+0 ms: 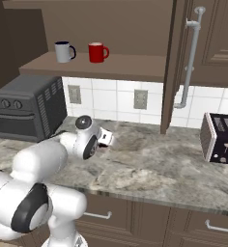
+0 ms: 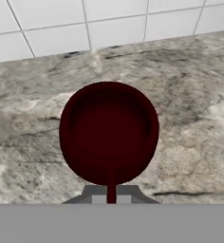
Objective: Pick the mug on the counter and place it in the cabinet with the handle facing the right, like the mugs already inside.
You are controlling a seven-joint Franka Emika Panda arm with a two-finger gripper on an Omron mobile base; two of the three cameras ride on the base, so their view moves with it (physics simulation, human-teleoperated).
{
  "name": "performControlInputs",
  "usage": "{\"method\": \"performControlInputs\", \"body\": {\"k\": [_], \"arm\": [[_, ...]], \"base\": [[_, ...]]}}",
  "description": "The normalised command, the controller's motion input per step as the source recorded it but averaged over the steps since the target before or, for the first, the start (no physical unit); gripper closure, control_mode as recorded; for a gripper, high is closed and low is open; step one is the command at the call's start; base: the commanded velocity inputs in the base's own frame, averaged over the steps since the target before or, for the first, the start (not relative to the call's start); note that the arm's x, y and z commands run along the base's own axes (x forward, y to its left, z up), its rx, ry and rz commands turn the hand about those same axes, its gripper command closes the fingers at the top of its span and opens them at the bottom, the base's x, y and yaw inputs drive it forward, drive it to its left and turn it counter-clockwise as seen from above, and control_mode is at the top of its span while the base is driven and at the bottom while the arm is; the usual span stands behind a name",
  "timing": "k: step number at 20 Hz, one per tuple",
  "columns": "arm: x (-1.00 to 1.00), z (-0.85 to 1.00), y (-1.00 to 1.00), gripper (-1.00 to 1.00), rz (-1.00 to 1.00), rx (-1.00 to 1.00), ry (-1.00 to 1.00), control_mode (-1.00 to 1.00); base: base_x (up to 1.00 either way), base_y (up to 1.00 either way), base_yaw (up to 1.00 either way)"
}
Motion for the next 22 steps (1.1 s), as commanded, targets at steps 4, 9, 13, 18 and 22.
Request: {"method": "performControlInputs", "body": {"k": [4,9,13,18,22], "arm": [[-0.31,0.6,0.1,1.0,0.06,0.06,0.01,-1.0],[-0.44,0.22,0.14,1.0,0.15,0.01,-0.03,-1.0],[-0.54,0.0,0.23,1.0,0.18,-0.02,-0.13,-1.0],[-0.49,0.17,0.28,1.0,0.24,-0.03,-0.13,-1.0],[-0.18,0.31,0.25,1.0,0.24,-0.01,-0.03,-1.0]], "base": [[0.0,0.0,0.0],[0.0,0.0,0.0],[0.0,0.0,0.0],[0.0,0.0,0.0],[0.0,0.0,0.0]]}}
